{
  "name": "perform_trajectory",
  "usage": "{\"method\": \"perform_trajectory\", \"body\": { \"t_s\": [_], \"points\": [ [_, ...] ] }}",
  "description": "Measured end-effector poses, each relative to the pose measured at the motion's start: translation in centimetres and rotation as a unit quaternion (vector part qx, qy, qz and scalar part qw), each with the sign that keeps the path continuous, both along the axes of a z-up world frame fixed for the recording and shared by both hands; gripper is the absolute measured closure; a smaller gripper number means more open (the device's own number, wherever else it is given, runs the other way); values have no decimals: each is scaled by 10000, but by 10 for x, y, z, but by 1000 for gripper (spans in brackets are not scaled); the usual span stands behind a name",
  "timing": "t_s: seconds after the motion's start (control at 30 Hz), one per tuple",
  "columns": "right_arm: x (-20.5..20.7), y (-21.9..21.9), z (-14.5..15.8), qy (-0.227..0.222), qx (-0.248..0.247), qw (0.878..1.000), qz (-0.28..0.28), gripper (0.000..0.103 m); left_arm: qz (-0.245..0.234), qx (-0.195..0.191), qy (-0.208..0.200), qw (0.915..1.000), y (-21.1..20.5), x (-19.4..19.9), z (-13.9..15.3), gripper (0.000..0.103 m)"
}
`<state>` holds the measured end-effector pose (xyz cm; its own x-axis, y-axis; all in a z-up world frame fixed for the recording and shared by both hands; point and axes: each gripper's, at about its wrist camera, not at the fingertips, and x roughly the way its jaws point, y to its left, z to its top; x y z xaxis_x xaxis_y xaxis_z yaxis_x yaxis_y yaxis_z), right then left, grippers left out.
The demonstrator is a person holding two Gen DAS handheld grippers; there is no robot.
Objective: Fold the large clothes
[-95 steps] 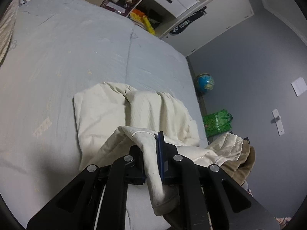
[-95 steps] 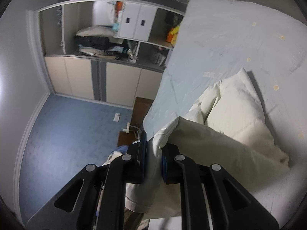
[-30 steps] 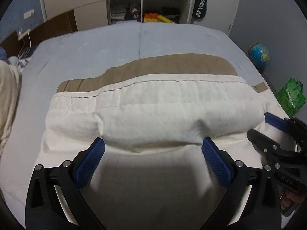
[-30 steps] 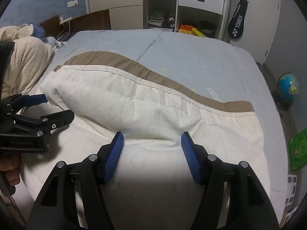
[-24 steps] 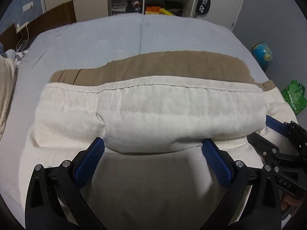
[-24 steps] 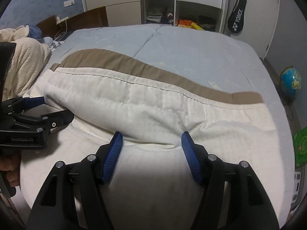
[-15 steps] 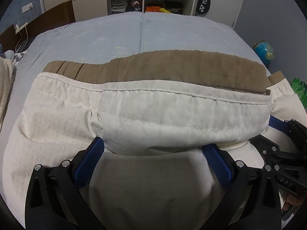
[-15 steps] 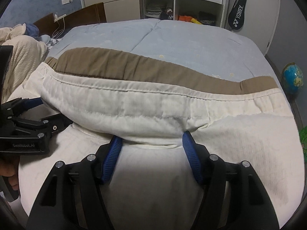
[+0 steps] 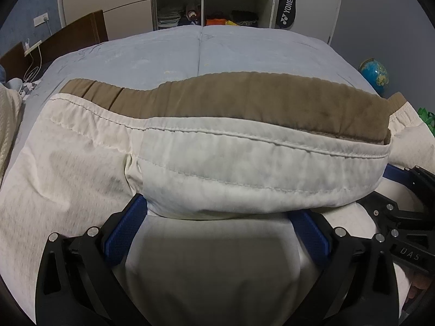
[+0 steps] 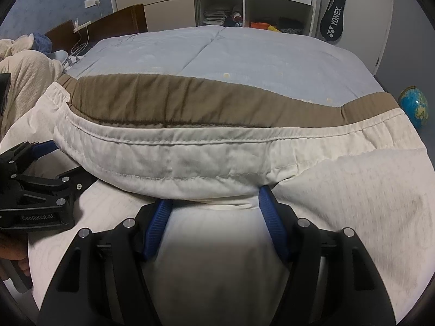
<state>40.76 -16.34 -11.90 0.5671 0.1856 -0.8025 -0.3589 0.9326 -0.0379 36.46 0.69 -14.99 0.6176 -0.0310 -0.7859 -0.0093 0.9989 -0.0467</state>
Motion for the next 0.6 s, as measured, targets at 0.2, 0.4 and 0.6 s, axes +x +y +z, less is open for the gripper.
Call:
{"method": "perform_trajectory", "body": {
  "t_s": [0.2,0.4,0.6],
  "points": [
    [-1,-1,-3,-49,61,10000,-15,40,7,26,-45,10000,1,0,-3,5],
    [1,-4,-4,-3,70,10000,-17,40,5,67,-21,10000,0,1,-3,5],
    [2,-4,14,192,27,9998,74,40,-121,-156,318,9993,7,8,14,5]
  ]
}}
